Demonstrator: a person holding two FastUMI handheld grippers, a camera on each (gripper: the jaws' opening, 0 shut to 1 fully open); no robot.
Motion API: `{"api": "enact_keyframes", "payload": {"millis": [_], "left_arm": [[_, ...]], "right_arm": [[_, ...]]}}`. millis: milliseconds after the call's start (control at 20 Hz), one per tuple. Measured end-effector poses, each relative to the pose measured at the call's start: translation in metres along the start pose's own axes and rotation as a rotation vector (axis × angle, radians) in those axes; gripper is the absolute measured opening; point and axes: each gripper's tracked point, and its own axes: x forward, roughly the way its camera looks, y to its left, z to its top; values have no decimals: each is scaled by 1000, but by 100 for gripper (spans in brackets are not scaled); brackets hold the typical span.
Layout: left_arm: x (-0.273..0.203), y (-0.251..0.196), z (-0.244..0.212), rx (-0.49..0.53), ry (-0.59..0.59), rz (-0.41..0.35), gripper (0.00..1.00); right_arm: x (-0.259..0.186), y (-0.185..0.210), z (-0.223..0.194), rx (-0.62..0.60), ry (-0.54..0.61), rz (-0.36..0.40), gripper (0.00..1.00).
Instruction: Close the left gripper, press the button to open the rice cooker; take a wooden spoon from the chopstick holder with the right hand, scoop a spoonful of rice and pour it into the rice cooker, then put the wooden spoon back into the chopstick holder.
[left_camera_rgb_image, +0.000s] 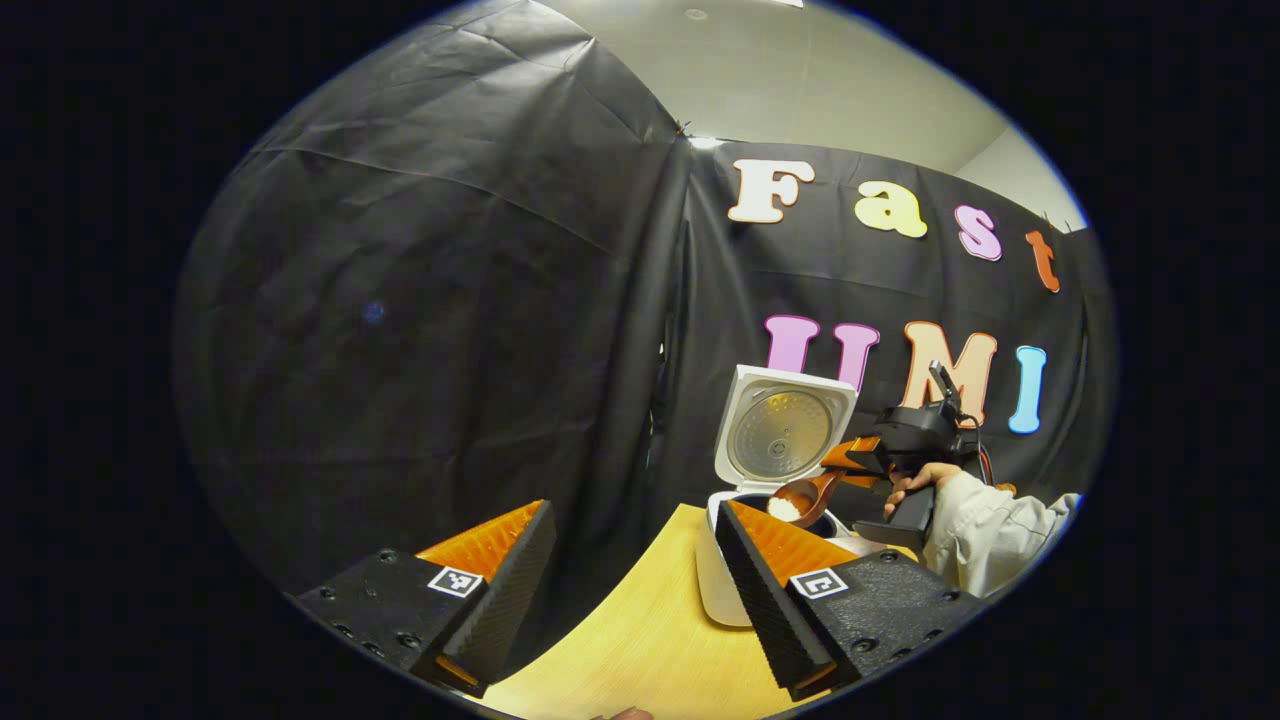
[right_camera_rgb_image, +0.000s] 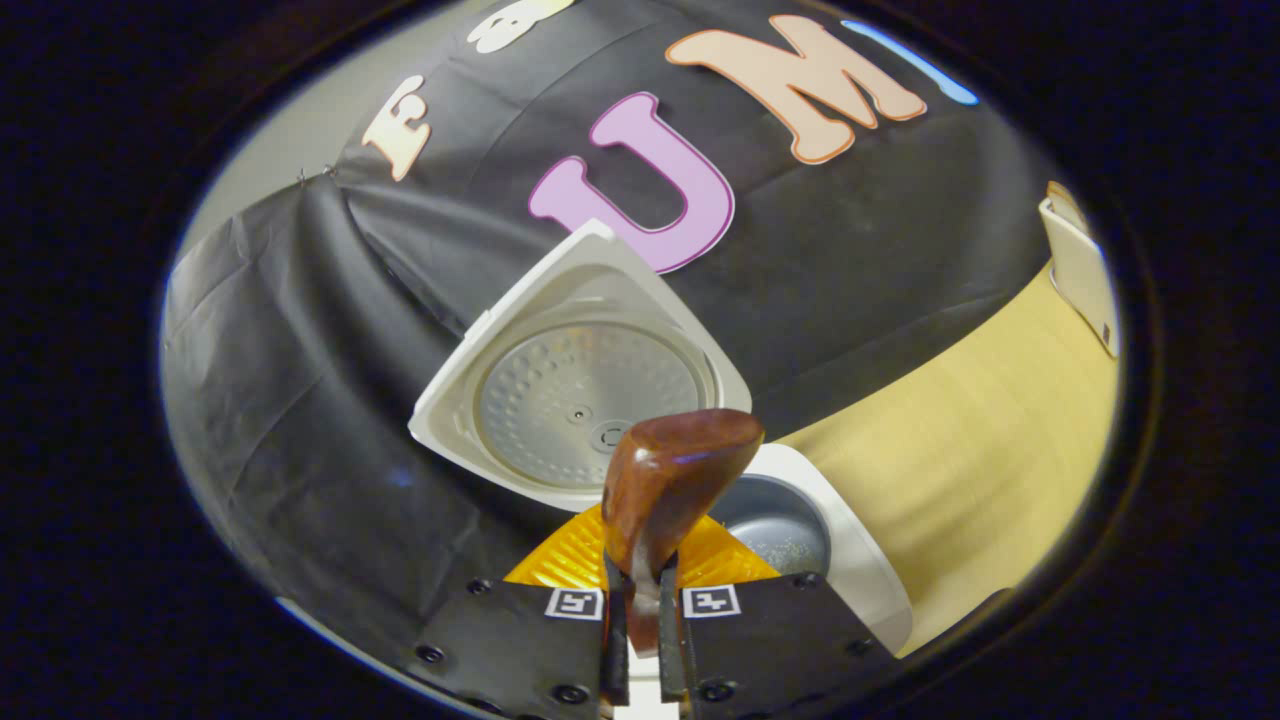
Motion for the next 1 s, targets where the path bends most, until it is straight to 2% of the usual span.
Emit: {"api": "enact_keyframes", "payload": {"millis": [150,200,250,300,500,550,650,800,850,1000], "left_arm": [[3,5,-2,-3,7,16,92],[5,5,-4,-6,11,18,95],[7,6,-4,-9,14,21,92],[7,6,-6,-11,16,22,95],[8,7,-11,-25,21,23,93],[9,7,-11,-28,21,21,93],[9,5,-10,-32,18,19,95],[10,2,-10,-33,14,13,93],[10,0,-10,-35,13,11,95],[11,-3,-9,-36,11,4,93]], "right_arm": [[17,-3,-15,-92,8,-29,12],[19,-3,-20,-125,12,-37,12],[23,-4,-23,-165,14,-44,12],[25,-4,-26,-213,16,-53,12],[30,-2,-30,-433,-2,-77,15],[30,-1,-30,-486,-9,-81,12],[26,3,-27,-585,-29,-83,15],[22,15,-21,-756,-86,-82,12],[19,17,-18,-815,-106,-82,17],[12,27,-11,-968,-174,-83,14]]}}
